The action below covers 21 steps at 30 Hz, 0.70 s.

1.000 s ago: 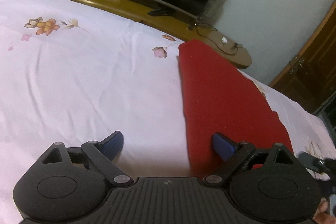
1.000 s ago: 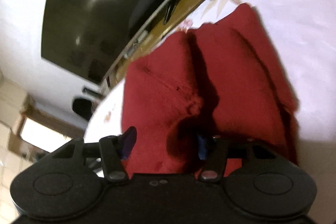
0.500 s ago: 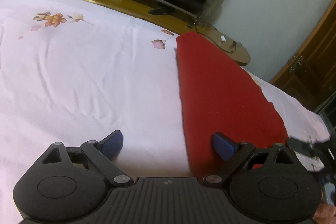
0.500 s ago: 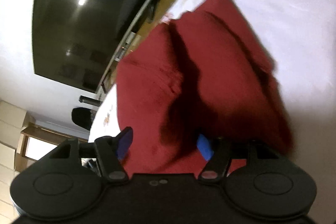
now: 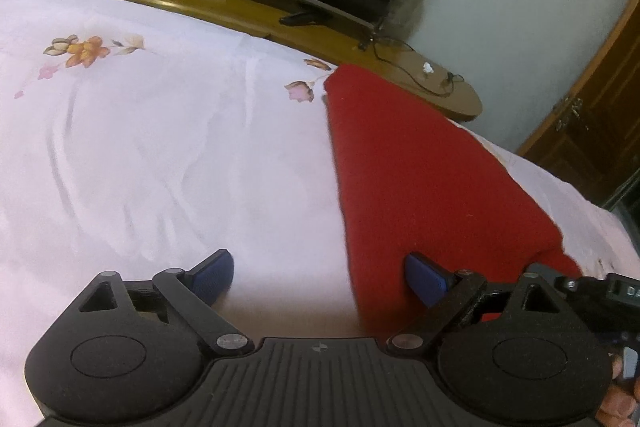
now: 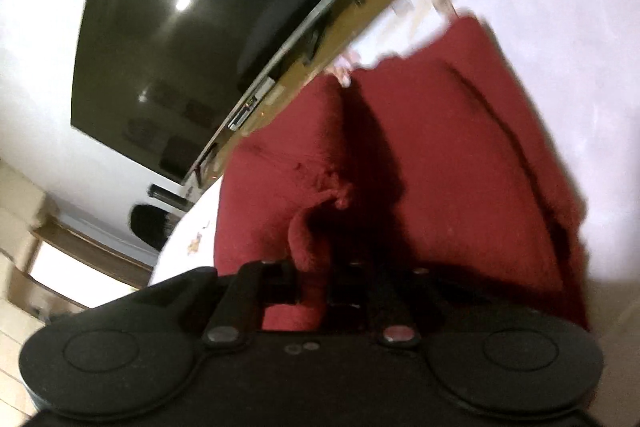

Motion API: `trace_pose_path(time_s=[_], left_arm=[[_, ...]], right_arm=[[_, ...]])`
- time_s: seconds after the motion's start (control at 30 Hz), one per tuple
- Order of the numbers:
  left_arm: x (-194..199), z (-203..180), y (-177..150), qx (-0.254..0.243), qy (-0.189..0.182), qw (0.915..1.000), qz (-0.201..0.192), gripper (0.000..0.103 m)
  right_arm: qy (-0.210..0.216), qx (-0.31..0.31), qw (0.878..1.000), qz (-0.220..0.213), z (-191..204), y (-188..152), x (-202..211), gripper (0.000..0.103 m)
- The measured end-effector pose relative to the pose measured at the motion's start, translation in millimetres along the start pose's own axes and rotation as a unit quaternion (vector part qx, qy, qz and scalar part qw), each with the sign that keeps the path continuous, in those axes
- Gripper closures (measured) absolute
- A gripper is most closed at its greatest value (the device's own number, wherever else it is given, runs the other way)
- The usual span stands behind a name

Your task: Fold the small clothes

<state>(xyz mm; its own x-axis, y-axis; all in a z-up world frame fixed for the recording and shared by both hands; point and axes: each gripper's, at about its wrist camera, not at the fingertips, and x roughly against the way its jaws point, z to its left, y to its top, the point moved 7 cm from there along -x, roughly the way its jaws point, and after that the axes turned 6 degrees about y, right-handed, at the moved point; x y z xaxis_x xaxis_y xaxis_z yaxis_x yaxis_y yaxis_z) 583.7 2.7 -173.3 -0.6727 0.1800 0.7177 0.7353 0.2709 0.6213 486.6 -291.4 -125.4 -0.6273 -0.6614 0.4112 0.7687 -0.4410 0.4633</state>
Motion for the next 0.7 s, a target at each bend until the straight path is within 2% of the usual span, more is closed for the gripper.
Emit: trace_pose_path(time_s=[0.07,0.23,0.33,0.4,0.43,0.47,0.5,0.53,0.6,0.7], left_arm=[[0,-3,1,-0.002,-0.001,1.0,0.001,0.011],[3,-13,-2,-0.005,-0.013,0.9999,0.002,0.011],[2,-11,-5,-0.005,-0.013,0.9999,0.005,0.011],[5,-6,-5,-0.005,-0.013,0.9999,0.005,0.011],[7,-4,-3,-0.004,-0.011,0.9999,0.002,0.011],[9,-1,-1,-0.003,-0.009,0.9999,-0.003,0.011],[10,2,0,-0.002,-0.008,1.0,-0.005,0.011],[9,4,1,0.0,-0.007,1.0,-0.004,0.011],[6,8,1,0.007,-0.01,0.9999,0.0,0.011],[3,7,-1,-0.003,-0.004,1.0,0.005,0.011]], right_arm=[[-0.014,0.031,0.999,-0.018,11,4,10,0.092],[-0.009,0.077,0.996,-0.037,32,4,39,0.093],[-0.023,0.052,0.998,-0.019,17,1,35,0.091],[-0.017,-0.005,0.999,0.037,-4,-5,19,0.082],[-0.01,-0.025,0.998,0.048,-10,-6,20,0.073],[-0.011,-0.028,0.999,0.034,-14,-3,28,0.048],[-0.015,-0.018,1.0,0.005,-13,4,39,0.03],[-0.006,-0.012,1.0,-0.025,-12,14,49,0.018],[0.018,-0.04,0.999,-0.023,-16,31,48,0.026],[0.01,-0.026,0.999,0.022,-15,51,24,0.028]])
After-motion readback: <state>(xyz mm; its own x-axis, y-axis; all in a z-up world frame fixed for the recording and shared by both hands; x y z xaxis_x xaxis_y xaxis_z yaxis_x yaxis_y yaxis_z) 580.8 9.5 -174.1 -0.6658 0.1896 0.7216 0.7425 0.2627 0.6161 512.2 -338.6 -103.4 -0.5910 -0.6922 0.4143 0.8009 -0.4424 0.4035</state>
